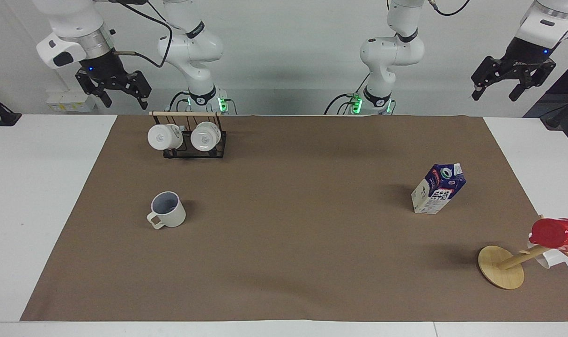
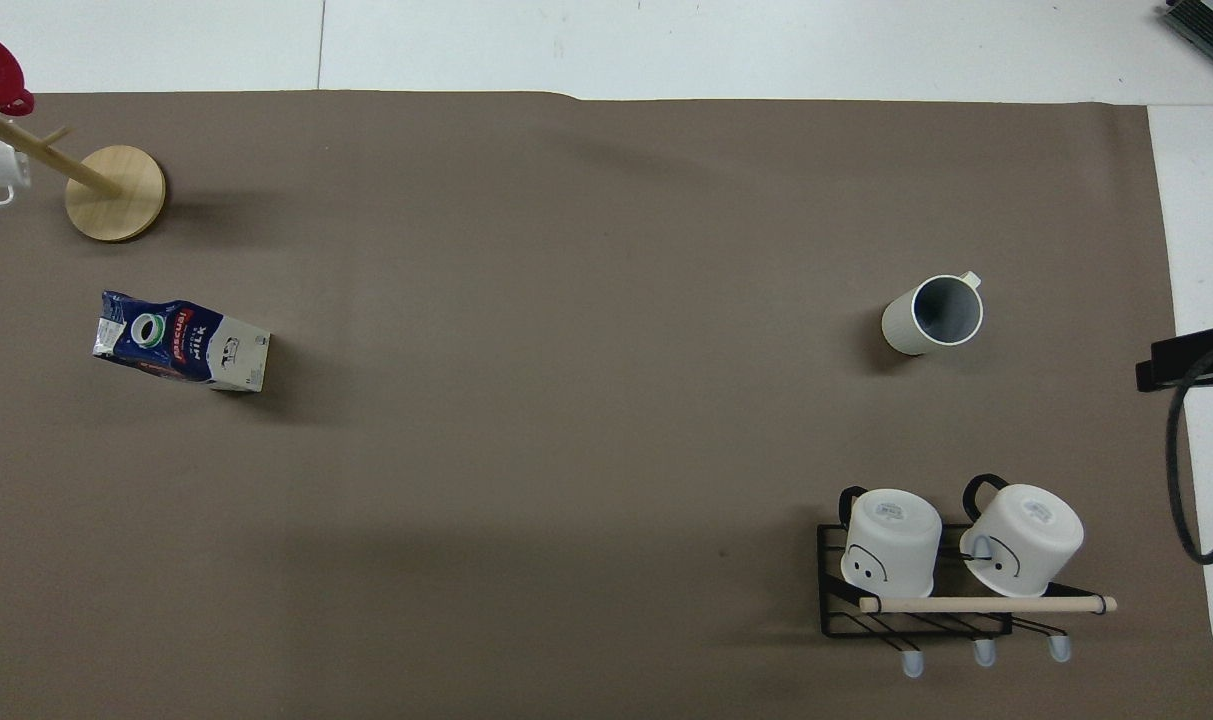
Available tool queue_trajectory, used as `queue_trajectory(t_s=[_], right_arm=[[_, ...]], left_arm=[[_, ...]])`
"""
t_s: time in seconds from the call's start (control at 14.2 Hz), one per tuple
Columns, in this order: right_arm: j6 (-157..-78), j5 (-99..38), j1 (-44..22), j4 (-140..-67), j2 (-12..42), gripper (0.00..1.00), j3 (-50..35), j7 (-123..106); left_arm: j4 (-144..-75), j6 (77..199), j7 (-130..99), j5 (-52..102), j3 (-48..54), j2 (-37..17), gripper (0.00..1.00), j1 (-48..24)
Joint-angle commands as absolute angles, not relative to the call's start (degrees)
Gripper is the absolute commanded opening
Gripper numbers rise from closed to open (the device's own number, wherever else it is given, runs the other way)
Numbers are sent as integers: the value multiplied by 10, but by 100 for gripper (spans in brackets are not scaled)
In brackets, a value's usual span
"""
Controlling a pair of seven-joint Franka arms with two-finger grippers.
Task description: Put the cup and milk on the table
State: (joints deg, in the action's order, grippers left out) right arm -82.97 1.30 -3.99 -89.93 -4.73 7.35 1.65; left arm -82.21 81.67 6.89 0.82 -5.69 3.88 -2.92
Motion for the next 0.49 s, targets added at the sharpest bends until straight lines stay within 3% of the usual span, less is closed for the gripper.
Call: queue_trajectory(t_s=[0.0,0.21,0.42], right_arm=[[-850,9,-37,-931,-67,100,69,12],[-887,9,-38,-954,-63,100,69,14],[-972,9,-56,-1008,-49,100,69,23]], left_arm=[[-836,813,64,9,-63,53,100,-40],[-836,813,64,9,-63,53,100,-40],[-836,813,64,9,-63,53,100,-40]])
